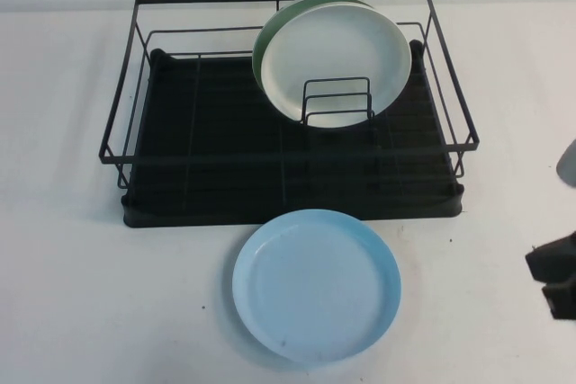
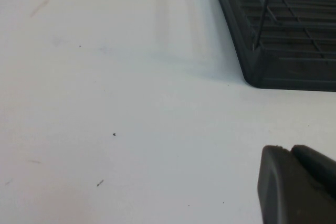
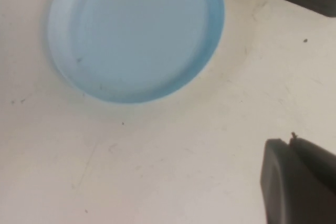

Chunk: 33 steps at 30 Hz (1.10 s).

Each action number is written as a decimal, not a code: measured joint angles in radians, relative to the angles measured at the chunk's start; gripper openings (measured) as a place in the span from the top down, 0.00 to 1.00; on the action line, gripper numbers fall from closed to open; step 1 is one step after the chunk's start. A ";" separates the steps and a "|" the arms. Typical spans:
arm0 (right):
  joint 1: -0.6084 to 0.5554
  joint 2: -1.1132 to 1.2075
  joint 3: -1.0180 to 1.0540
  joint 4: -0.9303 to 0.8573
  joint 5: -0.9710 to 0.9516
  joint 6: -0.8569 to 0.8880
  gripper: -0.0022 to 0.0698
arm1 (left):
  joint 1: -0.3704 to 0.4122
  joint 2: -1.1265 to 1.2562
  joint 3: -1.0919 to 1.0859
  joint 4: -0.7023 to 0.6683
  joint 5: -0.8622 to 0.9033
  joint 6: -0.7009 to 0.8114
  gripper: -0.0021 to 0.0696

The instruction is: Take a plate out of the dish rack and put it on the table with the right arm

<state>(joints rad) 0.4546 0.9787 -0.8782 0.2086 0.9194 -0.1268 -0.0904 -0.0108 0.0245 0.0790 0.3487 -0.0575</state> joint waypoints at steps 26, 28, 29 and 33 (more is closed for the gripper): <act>-0.441 -0.984 0.903 -0.027 -0.754 -0.019 1.00 | 0.000 0.000 0.000 0.000 0.000 0.000 0.98; -0.442 -0.986 0.905 -0.027 -0.747 -0.019 1.00 | 0.000 0.000 0.000 0.000 0.000 0.000 0.98; -0.442 -0.986 0.907 -0.027 -0.747 -0.019 1.00 | 0.000 0.000 0.000 0.000 0.000 0.000 0.98; -0.443 -0.986 0.908 -0.027 -0.727 -0.019 1.00 | 0.000 0.000 0.000 0.000 0.000 0.000 0.98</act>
<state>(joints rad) 0.0116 -0.0074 0.0297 0.1820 0.1928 -0.1454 -0.0904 -0.0108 0.0245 0.0790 0.3487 -0.0575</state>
